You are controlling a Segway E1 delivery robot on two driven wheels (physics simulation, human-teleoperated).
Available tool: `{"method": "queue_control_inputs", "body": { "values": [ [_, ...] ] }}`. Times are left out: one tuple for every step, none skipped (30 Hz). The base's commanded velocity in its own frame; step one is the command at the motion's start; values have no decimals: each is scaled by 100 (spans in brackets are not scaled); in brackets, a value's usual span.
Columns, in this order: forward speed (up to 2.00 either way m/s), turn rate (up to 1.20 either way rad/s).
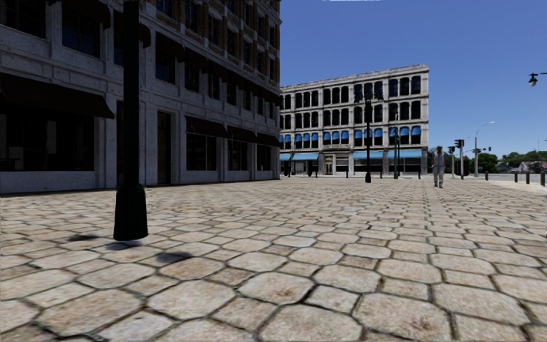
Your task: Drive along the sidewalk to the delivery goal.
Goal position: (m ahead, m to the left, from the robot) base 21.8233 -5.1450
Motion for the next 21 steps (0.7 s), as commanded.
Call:
{"method": "queue_control_inputs", "body": {
  "values": [
    [200, -43],
    [200, -43],
    [200, -43],
    [200, -43],
    [200, -43],
    [200, -43],
    [200, -43],
    [200, -43],
    [200, -43],
    [200, -43],
    [200, -43],
    [200, -43],
    [200, -43],
    [200, -43],
    [200, -43],
    [200, -43],
    [200, -43],
    [200, -43],
    [200, -43],
    [200, -43],
    [200, -40]
  ]
}}
